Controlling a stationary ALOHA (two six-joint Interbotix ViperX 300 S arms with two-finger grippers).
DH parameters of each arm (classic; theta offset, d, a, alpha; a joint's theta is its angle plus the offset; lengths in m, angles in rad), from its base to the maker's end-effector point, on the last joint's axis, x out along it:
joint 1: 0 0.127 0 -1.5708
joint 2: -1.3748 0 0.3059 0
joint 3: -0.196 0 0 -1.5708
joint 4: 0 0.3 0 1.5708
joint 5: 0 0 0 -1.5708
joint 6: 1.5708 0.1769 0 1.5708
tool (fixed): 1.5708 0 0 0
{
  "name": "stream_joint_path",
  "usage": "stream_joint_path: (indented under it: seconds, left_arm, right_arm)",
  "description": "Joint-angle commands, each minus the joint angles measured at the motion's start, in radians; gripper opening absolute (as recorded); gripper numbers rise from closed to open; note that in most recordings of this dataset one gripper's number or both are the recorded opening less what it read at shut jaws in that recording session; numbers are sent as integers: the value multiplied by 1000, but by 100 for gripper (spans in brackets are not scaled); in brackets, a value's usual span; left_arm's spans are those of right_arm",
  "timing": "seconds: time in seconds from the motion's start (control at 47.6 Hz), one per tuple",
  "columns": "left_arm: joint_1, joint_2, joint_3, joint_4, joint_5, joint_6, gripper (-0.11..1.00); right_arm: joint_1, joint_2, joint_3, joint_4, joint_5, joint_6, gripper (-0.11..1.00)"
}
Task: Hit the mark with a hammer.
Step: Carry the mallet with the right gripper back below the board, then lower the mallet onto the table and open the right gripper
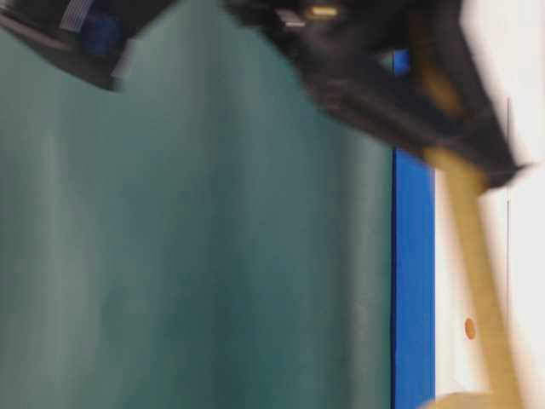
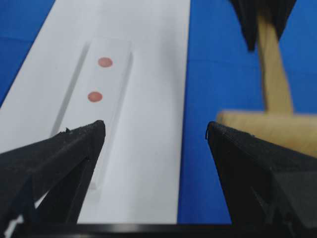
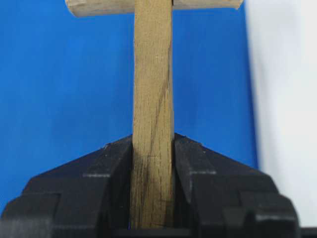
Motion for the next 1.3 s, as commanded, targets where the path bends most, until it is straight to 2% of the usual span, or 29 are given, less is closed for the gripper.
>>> stream_joint_path:
  seconds: [0.0,0.252,0.609,1.282]
  left_arm:
    - [0,5,-11,-2,-11,-2,80]
    - [3,3,-9,-2,-12,-2,80]
    - [35,3,2,0,-12,-2,80]
    - [37,3,5,-2,-11,-3,80]
  right_arm:
    - [15,12,-34,21,-26,2,7]
    - [57,101,-48,69,-80,2,7]
    - [72,186,-74,80,-83,6,7]
    - [84,189,-57,78,-26,-2,7]
